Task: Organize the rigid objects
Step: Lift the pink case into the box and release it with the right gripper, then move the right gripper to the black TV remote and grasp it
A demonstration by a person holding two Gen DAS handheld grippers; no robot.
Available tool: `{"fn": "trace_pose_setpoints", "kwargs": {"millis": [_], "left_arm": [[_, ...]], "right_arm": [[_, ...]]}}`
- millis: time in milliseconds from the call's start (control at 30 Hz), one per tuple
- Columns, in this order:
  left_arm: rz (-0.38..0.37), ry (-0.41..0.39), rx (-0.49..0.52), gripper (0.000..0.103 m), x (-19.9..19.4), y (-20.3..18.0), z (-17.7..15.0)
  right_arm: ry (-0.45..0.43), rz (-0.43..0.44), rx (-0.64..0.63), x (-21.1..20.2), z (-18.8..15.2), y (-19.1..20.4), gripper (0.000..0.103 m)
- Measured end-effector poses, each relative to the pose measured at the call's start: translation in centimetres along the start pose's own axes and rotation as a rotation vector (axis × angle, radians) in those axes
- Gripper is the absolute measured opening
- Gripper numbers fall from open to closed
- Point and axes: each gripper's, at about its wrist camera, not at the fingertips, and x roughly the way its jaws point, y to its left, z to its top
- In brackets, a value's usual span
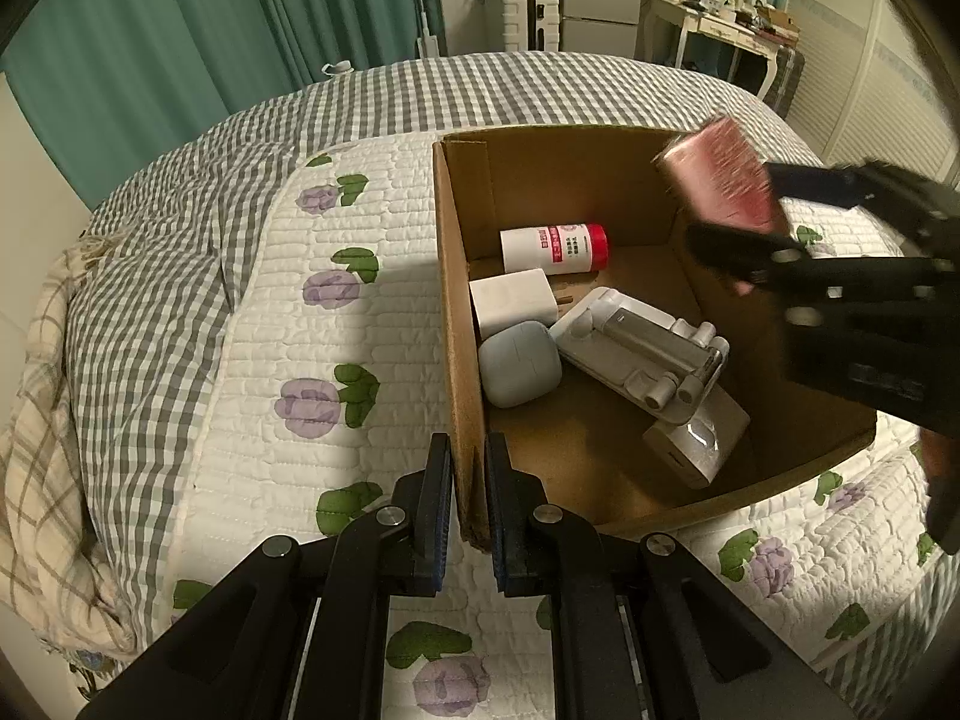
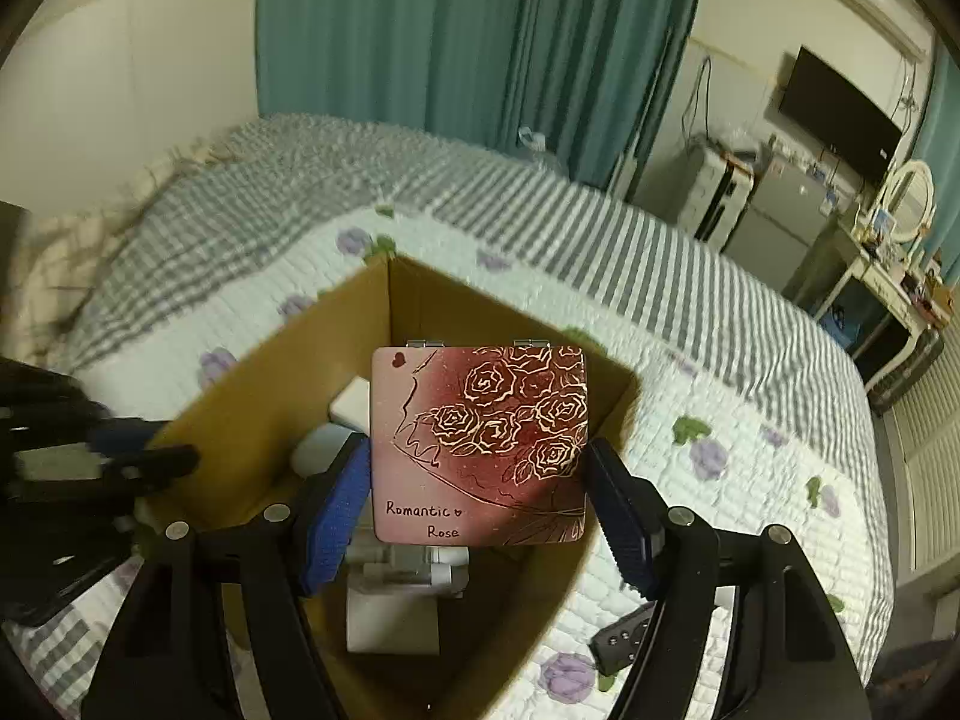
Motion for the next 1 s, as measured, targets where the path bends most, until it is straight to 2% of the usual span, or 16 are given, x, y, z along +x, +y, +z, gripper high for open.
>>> {"fn": "trace_pose_setpoints", "kwargs": {"millis": [200, 367, 400, 467, 600, 767, 1000], "left_arm": [[-0.002, -0.002, -0.001, 0.011, -0.1, 0.0, 0.0], [0.000, -0.001, 0.000, 0.011, -0.1, 0.0, 0.0], [0.001, 0.000, 0.000, 0.011, -0.1, 0.0, 0.0], [0.002, -0.002, 0.002, 0.011, -0.1, 0.0, 0.1], [0.008, 0.000, 0.002, 0.011, 0.0, -0.1, 0.0], [0.012, -0.001, 0.002, 0.011, 0.1, -0.1, 0.0], [0.013, -0.001, 0.002, 0.011, 0.1, -0.1, 0.0]], "right_arm": [[0.062, -0.023, 0.008, 3.0, -1.1, -0.3, 0.071], [0.061, 0.015, 0.011, 2.6, -1.6, -0.7, 0.073], [0.053, 0.023, 0.010, 2.3, -1.6, -0.7, 0.075], [0.016, 0.011, 0.004, 1.1, -1.5, -0.8, 0.087], [-0.042, -0.001, 0.017, -1.9, -1.0, -2.0, 0.089], [-0.083, -0.065, 0.045, -5.6, -1.2, -4.3, 0.090], [-0.073, -0.154, 0.150, -8.0, -4.2, -9.0, 0.090]]}}
